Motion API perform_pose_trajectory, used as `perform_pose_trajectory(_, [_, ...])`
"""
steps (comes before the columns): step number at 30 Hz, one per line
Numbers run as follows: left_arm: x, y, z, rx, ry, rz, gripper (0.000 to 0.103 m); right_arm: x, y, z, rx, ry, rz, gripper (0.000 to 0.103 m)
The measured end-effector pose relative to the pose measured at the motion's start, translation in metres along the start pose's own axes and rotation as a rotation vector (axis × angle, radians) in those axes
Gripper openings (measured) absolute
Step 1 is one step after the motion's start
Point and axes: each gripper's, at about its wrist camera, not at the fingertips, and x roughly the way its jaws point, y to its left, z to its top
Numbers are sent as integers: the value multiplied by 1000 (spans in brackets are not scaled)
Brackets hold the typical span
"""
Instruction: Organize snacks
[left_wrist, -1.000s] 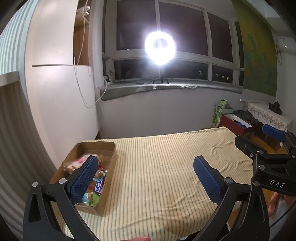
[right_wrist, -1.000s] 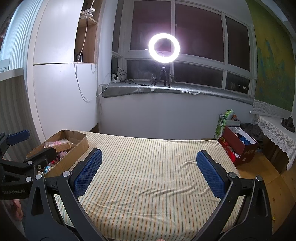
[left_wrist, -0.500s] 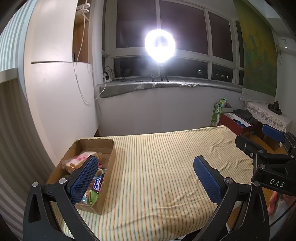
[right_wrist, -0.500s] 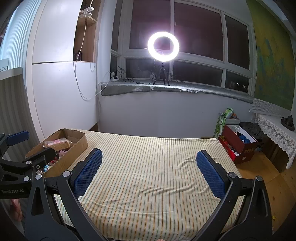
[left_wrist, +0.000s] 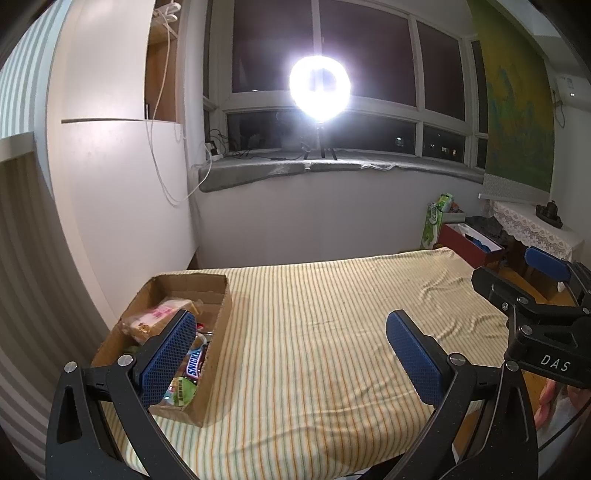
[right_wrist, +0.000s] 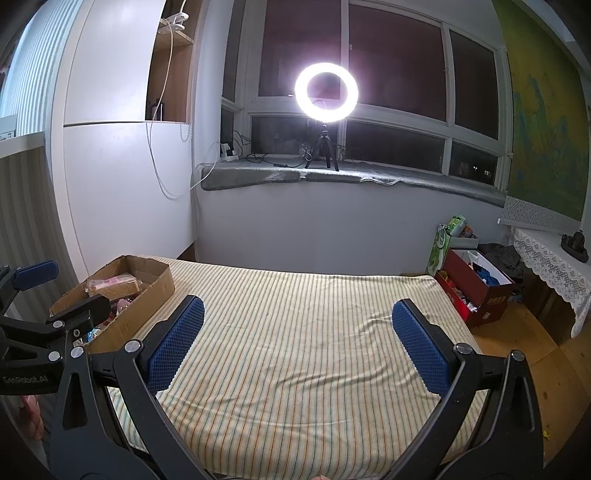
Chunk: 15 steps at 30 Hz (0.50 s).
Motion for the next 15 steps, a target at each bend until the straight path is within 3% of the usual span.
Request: perform_pose_trajectory(15, [-6,4,2,-15,-31,29,102,-3,-2,2,1,-11,-1,103])
